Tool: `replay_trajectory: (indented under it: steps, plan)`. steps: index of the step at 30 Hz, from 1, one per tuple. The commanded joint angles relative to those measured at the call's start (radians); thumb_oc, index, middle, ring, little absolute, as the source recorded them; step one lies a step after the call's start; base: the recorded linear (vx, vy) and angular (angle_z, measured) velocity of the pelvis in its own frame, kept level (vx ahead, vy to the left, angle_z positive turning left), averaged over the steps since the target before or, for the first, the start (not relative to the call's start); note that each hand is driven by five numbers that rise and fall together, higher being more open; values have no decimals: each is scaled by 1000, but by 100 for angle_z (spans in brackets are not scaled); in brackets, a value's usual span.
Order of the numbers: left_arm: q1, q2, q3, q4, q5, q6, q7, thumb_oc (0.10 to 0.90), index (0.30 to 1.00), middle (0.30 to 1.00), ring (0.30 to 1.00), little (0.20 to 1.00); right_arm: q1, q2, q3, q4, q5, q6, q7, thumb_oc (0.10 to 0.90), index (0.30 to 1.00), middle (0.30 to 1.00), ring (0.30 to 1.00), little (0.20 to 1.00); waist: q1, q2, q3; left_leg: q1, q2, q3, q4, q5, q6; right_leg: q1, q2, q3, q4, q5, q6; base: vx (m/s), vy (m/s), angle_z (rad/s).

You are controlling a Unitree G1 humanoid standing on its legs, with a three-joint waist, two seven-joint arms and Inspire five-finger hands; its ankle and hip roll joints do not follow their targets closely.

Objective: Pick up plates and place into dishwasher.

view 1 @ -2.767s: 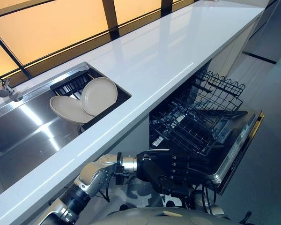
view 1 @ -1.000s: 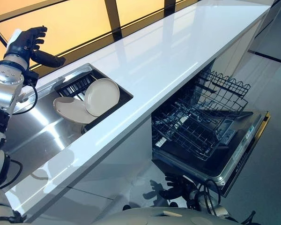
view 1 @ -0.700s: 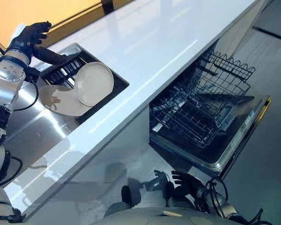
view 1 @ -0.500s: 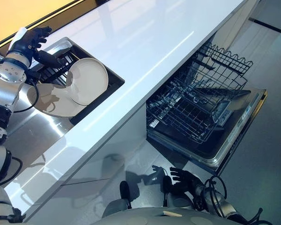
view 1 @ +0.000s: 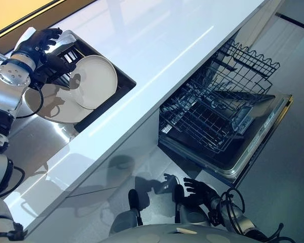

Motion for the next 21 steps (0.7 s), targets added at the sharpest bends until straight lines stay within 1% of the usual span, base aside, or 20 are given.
replay_trajectory:
  steps: [1,7,10,16,21]
  plan:
    - [-214,44,30,41,-24,-54,31,800,900,900,900,900,31,30,48,-63,-5,-27,7,800,900,900,900,900,-5,-17,-11,31,-100,46,2,-81,68,-2,-17,50,3,11,89,-5,9,4]
    - [-188,35,46,28,-25,-58,26,800,900,900,900,900,21,28,51,-76,5,-18,-6,800,900,900,900,900,-1,-21,4,22,-99,45,2,-77,66,-8,-21,47,3,11,88,-7,5,2]
    - [-184,30,50,29,-29,-59,31,800,900,900,900,900,17,26,51,-72,2,-28,-7,800,900,900,900,900,-1,-25,13,16,-98,47,2,-75,68,-14,-21,49,3,13,88,-24,8,6]
    - [-199,9,42,41,-26,-73,59,800,900,900,900,900,-4,16,59,-85,14,-42,-15,800,900,900,900,900,-3,-43,53,-5,-90,57,2,-64,67,-36,-21,57,3,21,89,-47,0,2]
    - [-202,-2,35,31,-40,-91,61,800,900,900,900,900,-12,9,61,-87,17,-60,-17,800,900,900,900,900,-5,-56,80,-22,-86,61,8,-57,66,-52,-21,61,3,30,89,-28,-1,0]
